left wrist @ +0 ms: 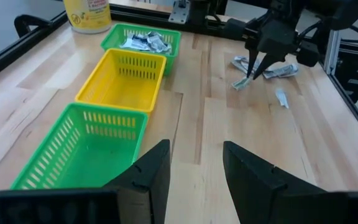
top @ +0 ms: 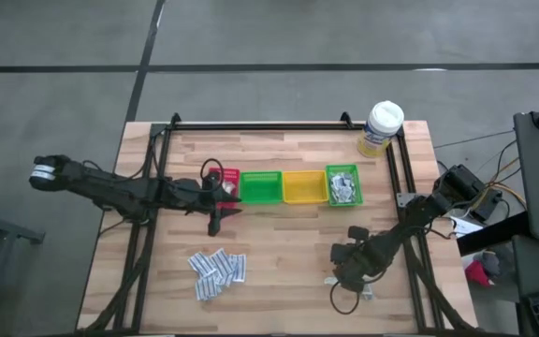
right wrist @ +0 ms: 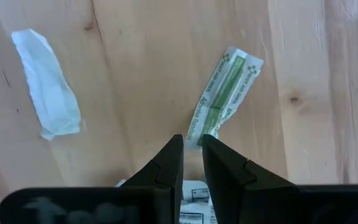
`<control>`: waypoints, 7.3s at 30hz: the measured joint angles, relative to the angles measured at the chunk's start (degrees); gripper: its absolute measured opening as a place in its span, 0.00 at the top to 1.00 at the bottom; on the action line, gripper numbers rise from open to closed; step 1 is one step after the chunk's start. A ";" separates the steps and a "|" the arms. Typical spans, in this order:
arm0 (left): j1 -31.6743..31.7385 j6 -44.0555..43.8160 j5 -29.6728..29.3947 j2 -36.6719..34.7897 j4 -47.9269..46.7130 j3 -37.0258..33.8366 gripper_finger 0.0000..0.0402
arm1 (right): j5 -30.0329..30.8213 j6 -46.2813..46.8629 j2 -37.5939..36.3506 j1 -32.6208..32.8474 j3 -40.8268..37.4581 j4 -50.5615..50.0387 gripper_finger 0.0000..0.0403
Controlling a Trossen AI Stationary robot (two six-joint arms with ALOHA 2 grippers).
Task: Pick & Place First Aid Supplies
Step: Put the green bandage into the red bin
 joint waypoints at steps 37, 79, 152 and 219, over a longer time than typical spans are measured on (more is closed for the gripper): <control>0.00 0.06 0.00 0.00 0.11 0.00 0.65 | 0.01 2.12 5.36 0.00 3.36 0.19 0.86; 0.02 0.44 -1.36 0.00 0.17 0.00 0.65 | 2.84 -2.37 5.23 0.09 4.96 -6.51 0.72; -3.43 -0.08 27.45 14.83 41.67 -0.04 0.65 | 1.22 -54.70 -3.05 -13.42 4.66 59.91 0.98; -3.80 -9.20 34.66 32.13 49.03 9.73 0.65 | 3.26 -54.42 -2.05 -15.45 4.72 60.77 0.98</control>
